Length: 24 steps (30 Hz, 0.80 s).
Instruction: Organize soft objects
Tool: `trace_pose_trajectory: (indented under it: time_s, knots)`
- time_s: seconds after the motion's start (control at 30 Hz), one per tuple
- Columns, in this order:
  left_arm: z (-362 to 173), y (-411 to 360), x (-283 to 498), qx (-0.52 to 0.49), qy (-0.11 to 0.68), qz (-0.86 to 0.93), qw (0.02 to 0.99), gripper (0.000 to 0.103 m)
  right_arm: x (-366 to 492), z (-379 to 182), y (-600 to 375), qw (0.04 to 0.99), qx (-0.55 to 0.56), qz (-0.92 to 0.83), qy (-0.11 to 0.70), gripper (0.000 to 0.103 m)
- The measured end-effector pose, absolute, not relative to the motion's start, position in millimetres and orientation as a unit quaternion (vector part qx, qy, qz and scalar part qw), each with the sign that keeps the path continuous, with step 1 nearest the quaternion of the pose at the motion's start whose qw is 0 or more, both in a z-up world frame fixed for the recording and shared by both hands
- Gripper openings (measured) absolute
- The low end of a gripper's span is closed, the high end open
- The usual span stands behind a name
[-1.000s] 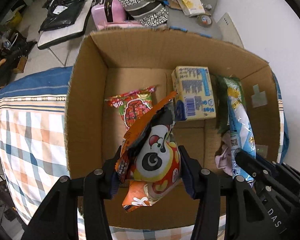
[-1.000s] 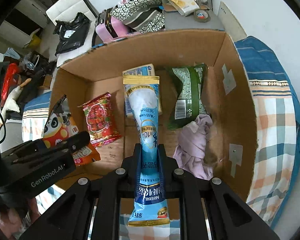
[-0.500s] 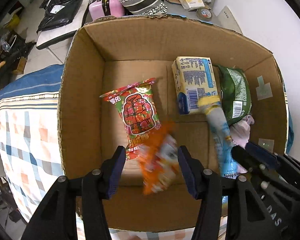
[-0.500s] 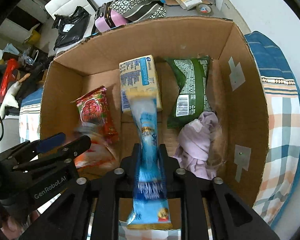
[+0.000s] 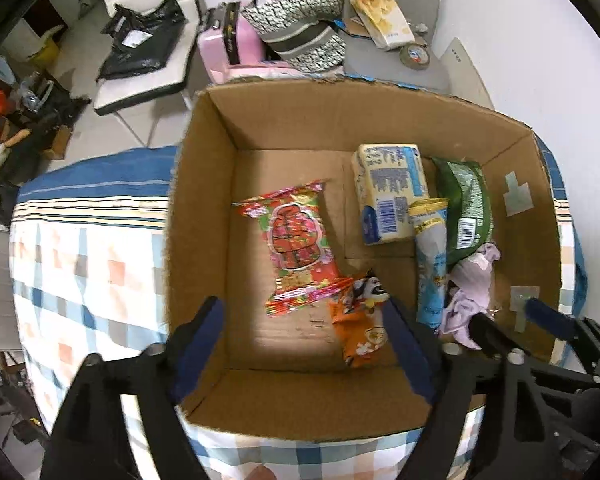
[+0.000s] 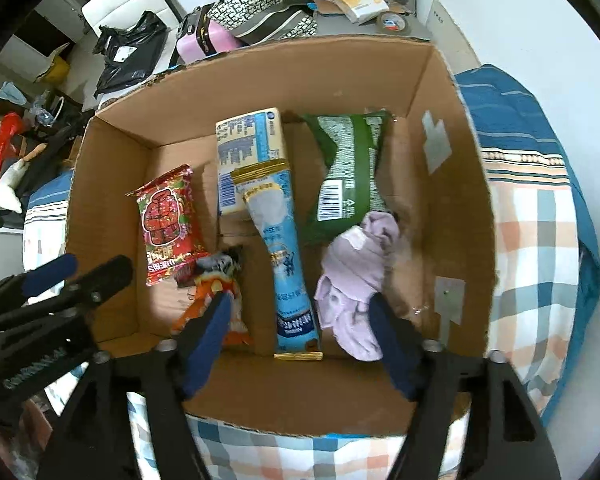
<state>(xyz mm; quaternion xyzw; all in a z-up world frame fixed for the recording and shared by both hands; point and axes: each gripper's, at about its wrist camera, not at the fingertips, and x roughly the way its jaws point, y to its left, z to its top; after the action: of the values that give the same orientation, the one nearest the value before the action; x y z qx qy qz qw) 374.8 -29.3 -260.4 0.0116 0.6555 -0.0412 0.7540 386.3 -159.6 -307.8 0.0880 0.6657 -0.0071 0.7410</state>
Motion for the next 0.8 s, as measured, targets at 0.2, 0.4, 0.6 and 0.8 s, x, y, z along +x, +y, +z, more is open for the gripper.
trace_pose_trajectory:
  time_s: [0.2, 0.4, 0.6, 0.8]
  knots:
    - [-238, -21, 363, 0.007, 0.634, -0.033, 0.773, 0.096, 373, -290, -170, 0.754, 0.087, -0.018, 0.65, 0.103]
    - [-203, -19, 338, 0.002, 0.601, -0.025, 0.799, 0.096, 349, -258, -174, 0.775, 0.074, -0.02, 0.627, 0.103]
    - [-145, -18, 288, -0.004, 0.552, -0.02, 0.833, 0.096, 307, -201, -176, 0.81, 0.07, -0.019, 0.582, 0.103]
    - [-89, -15, 234, -0.008, 0.513, -0.02, 0.858, 0.096, 250, -135, -184, 0.844, 0.075, -0.014, 0.53, 0.103]
